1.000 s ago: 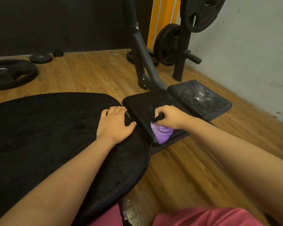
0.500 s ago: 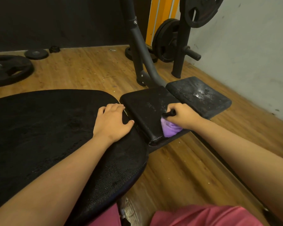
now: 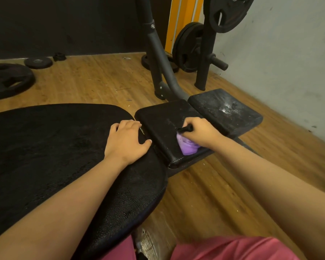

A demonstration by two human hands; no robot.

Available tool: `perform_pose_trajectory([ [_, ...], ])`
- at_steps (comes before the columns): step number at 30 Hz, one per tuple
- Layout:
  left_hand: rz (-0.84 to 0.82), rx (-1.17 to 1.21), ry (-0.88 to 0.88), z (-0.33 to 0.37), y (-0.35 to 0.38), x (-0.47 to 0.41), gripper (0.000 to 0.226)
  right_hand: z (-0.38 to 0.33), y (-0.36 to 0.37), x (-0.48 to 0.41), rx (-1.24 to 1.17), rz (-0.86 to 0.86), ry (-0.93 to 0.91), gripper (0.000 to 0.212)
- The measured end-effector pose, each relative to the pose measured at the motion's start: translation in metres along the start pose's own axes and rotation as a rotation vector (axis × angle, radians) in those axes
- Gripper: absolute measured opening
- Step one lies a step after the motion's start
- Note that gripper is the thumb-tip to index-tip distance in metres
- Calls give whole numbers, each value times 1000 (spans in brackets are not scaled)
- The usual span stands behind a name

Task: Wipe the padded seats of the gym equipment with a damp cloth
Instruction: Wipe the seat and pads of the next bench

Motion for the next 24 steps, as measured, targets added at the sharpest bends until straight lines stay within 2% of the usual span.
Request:
perform_pose_trajectory([
  [3, -4, 9, 13, 0, -1, 2, 62, 12, -3, -6, -13, 48, 28, 10],
  [8, 12, 31, 5, 0, -2, 1, 61, 63, -35, -18, 74, 117, 299, 10],
  [11, 17, 36, -1, 1, -2, -1, 60, 43, -27, -19, 16, 44, 250, 10],
  [14, 26, 49, -4, 1, -3, -1, 59, 3, 2, -7, -65, -56, 62, 9],
  [16, 18, 48, 5, 1, -3, -1, 58, -3, 8, -6, -62, -57, 19, 14],
  [21, 14, 54, 11, 0, -3, 1, 58, 39, -28, -29, 89, 54, 229, 12],
  [24, 25, 60, -3, 1, -4, -1, 58, 39, -33, -36, 155, -32, 236, 13],
])
Point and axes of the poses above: each hand's wrist, its own x-axis away from the middle knuckle, its own y-axis out of the palm, z = x × y, the point moved 7 cm from there along -x, towards the middle knuckle
